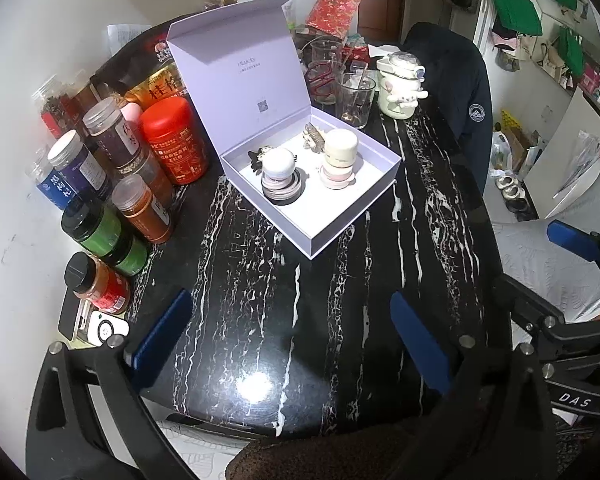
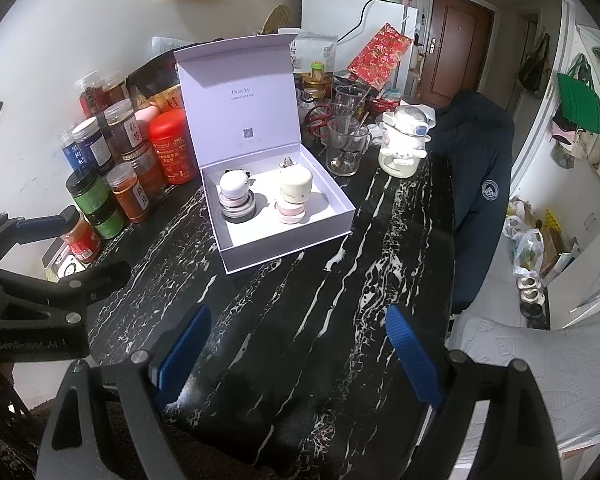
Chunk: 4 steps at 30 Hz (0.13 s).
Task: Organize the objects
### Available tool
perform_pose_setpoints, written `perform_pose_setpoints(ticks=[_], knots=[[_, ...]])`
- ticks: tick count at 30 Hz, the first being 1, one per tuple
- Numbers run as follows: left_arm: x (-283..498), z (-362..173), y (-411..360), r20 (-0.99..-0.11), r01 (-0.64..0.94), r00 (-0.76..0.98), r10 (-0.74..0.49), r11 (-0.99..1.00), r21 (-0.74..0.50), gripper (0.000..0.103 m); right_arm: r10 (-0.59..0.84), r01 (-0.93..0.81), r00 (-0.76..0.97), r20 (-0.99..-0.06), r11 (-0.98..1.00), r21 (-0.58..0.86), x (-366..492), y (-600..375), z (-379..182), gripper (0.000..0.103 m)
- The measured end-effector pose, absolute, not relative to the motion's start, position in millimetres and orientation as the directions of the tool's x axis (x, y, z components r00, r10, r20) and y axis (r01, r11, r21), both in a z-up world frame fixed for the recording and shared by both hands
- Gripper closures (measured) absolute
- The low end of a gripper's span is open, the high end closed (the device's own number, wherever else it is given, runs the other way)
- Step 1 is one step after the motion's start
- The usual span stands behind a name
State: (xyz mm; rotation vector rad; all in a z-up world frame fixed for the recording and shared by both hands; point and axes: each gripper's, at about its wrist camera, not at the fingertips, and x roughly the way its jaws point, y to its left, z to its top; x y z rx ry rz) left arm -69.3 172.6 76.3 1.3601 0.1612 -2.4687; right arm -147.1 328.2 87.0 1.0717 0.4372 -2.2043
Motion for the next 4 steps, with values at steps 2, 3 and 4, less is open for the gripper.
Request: perform_pose_setpoints(ticks=[2, 3, 4], knots=[[-69.3, 76.9, 172.6, -0.836, 0.322, -0.503, -0.221, -0.945, 0.056, 0.003, -0.399, 0.672, -0.461, -0.793, -0.740, -0.018, -147.4, 327.0, 86.2, 0.013], [-69.3, 77.2, 173.0, -0.835, 0.319, -0.504, -0.220, -0.946, 0.057, 0.003, -0.398, 0.671, -0.460, -0.793, -0.741, -0.017, -147.7, 326.6, 86.0, 0.013], [-69.3, 77.2, 173.1, -0.835, 0.317, -0.506, -0.218, -0.947, 0.055, 0.003, -0.398, 0.671, -0.460, -0.793, -0.741, -0.017, -147.7, 326.6, 86.0, 0.013]])
